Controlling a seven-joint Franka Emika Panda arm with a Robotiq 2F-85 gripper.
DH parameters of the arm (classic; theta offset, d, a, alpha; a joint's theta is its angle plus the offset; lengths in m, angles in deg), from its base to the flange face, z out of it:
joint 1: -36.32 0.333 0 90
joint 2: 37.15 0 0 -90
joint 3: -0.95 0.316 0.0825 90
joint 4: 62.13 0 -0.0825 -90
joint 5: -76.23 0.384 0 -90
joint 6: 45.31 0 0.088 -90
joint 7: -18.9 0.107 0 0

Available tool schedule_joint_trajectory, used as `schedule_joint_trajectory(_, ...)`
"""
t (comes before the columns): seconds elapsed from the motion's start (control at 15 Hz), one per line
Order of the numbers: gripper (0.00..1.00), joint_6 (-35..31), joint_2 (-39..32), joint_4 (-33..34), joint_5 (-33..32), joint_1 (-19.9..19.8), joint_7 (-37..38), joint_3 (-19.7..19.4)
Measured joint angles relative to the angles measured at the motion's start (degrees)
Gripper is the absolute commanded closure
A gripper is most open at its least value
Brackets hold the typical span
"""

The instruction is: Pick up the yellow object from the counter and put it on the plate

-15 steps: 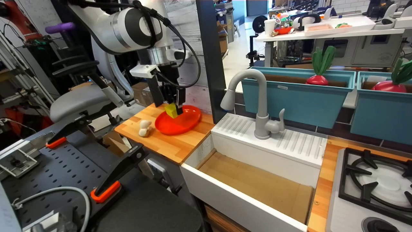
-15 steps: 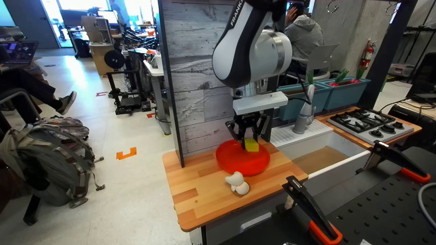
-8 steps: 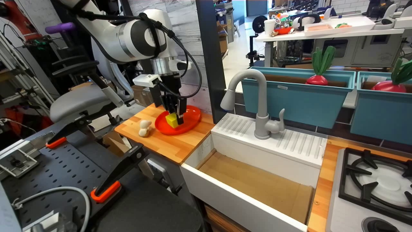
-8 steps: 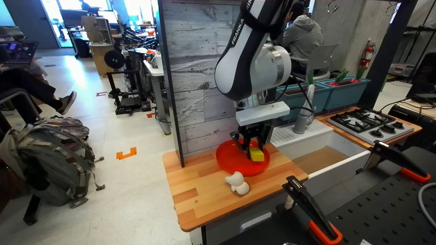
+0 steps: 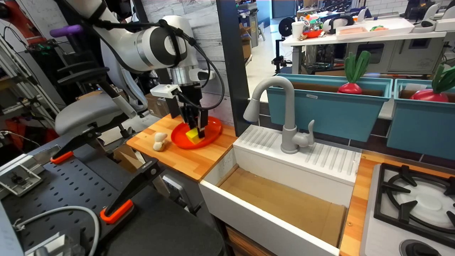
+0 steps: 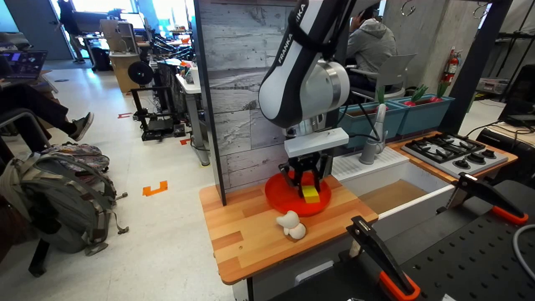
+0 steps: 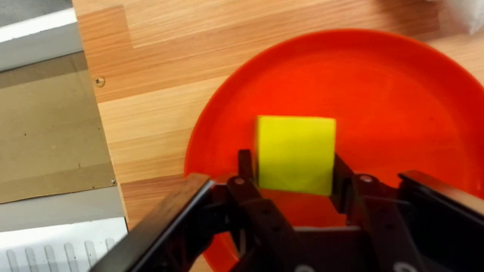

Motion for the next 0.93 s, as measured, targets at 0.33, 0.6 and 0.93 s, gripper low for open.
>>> schedule_joint_trajectory(0.33,0.0,0.8,-0.1,0.4,0.0,0.1,0.4,0.0)
schedule_joint_trajectory(0.6,0.0,0.8,0.3,0.1,0.0,0.1,0.4,0.2)
schedule_joint_trajectory(0.93,0.0,-1.7,6.8,-5.6,-0.5,0.9,0.3,0.6)
